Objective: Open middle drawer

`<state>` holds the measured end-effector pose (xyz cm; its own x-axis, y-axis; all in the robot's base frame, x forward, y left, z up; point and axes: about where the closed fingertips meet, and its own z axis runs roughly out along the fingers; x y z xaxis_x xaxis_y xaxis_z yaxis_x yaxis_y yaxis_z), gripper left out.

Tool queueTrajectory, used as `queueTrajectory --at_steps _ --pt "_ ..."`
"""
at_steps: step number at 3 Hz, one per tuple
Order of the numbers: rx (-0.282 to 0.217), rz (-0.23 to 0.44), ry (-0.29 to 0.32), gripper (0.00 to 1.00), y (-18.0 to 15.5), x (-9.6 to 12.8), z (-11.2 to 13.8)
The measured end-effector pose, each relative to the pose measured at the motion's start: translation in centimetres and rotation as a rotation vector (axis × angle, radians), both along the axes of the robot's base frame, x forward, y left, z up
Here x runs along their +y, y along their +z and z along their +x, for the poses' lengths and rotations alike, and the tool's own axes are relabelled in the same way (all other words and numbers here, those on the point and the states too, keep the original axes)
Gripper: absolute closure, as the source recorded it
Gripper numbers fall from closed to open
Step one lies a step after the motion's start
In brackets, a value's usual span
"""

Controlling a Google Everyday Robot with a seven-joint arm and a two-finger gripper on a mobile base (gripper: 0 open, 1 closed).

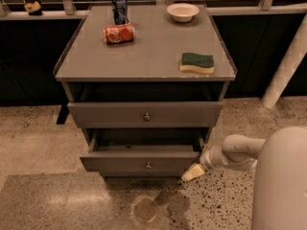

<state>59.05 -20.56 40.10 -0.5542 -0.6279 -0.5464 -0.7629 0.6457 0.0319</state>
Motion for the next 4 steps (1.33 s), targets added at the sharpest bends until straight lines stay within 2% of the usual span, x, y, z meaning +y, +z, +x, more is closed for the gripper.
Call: queueTrajectory --at_steps 1,4 --pt "0.0 0.0 0.0 0.19 0.0 0.0 0.0" --pt "0.0 -0.001 0.001 0.89 0.25 0.09 0.04"
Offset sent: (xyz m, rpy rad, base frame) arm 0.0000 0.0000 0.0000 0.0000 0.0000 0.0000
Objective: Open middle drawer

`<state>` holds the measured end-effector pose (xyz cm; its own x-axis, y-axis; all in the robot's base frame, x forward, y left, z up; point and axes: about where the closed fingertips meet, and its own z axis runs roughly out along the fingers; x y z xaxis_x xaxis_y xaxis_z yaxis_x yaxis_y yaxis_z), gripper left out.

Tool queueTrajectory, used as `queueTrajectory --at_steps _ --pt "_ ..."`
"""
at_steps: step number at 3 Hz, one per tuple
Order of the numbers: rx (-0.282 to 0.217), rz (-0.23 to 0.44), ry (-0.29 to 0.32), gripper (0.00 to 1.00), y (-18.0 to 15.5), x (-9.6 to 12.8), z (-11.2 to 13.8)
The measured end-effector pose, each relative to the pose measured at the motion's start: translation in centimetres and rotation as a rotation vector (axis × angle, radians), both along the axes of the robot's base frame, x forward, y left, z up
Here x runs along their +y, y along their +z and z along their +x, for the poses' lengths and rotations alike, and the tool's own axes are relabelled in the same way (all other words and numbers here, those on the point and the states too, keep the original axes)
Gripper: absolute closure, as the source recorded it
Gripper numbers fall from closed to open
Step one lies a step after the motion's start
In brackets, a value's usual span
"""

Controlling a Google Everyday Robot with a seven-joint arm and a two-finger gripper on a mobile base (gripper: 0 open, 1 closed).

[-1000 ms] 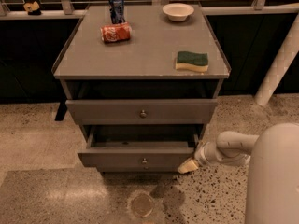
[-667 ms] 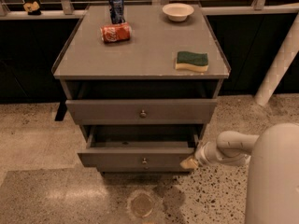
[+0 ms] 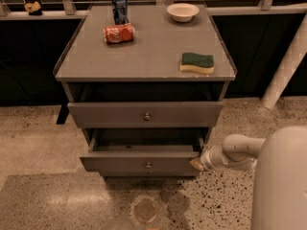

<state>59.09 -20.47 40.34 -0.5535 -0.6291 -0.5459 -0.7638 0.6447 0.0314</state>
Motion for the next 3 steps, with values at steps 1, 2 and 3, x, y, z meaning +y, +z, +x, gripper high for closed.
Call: queueTrajectory --at_steps 1,2,3 --pt "-0.011 -0.033 -0.009 1.0 0.35 -0.06 1.11" --pt "-0.011 -0.033 -0.009 1.0 0.39 -0.14 1.15" --pt "-0.029 -0.035 -0.011 1.0 1.13 -0.54 0.86"
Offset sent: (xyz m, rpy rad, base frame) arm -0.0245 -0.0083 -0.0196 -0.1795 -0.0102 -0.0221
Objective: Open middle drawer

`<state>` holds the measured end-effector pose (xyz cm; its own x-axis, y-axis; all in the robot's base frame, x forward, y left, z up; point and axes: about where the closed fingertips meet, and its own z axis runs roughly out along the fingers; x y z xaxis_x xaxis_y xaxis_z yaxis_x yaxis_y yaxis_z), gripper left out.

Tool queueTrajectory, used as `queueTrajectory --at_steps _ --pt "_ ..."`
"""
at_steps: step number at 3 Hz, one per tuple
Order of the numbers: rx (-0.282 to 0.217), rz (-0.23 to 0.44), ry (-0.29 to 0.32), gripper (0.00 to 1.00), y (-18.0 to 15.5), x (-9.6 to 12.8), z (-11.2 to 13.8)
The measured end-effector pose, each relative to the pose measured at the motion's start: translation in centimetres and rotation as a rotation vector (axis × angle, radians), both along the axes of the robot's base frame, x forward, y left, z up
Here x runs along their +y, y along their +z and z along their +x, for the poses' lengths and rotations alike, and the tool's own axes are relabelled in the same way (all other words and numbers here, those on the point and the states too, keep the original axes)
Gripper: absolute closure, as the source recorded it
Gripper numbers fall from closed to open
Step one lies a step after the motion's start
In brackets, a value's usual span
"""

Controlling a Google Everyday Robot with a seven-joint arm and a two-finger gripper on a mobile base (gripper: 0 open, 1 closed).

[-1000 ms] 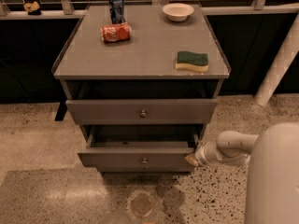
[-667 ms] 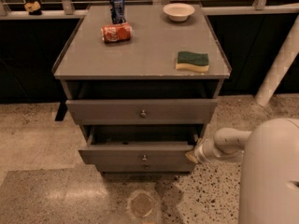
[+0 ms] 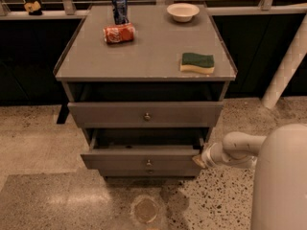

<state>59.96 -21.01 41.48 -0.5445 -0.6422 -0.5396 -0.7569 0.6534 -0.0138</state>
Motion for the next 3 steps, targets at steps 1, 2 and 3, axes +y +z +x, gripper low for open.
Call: queueTrajectory --at_steps 1,2,3 --pt "0.0 0.0 0.0 1.0 0.1 -0.1 0.0" --pt "0.005 -0.014 -0.032 1.0 -0.7 0.2 -2.7" --pt "0.005 -0.014 -0.039 1.0 -0.4 0.1 -2.8"
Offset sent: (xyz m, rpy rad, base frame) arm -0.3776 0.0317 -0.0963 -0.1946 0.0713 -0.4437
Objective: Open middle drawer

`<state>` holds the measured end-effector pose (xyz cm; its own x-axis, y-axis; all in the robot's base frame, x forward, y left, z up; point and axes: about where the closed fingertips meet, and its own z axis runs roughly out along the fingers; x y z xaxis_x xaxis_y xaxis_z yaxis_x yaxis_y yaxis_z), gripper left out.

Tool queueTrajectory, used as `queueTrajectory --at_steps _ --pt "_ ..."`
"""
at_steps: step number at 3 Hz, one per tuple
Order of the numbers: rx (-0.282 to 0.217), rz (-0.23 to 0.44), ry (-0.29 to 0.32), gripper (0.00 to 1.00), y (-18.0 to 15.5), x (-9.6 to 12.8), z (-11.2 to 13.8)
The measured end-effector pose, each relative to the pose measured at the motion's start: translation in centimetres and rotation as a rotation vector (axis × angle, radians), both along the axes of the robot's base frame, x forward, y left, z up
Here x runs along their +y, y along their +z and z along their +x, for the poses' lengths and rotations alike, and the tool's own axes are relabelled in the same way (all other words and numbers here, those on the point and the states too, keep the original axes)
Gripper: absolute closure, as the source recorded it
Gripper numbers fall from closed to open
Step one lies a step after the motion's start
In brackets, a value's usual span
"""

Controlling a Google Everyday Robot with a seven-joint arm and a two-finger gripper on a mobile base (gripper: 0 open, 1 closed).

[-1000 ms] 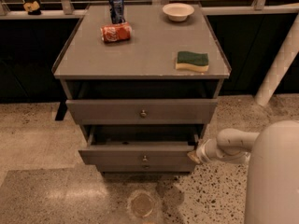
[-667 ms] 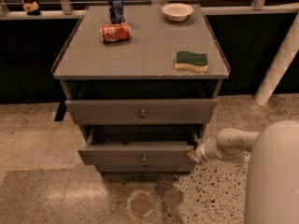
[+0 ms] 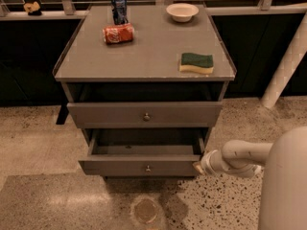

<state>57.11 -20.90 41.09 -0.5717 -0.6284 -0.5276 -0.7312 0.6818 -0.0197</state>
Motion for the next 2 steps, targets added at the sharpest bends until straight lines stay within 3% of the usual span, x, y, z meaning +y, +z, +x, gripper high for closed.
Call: queueTrajectory --at_steps 1,2 --pt "-0.034 0.044 -0.129 1.0 3.4 -0.8 -1.4" --pt "-0.111 0.006 -0.132 1.0 5.5 -2.0 -3.9"
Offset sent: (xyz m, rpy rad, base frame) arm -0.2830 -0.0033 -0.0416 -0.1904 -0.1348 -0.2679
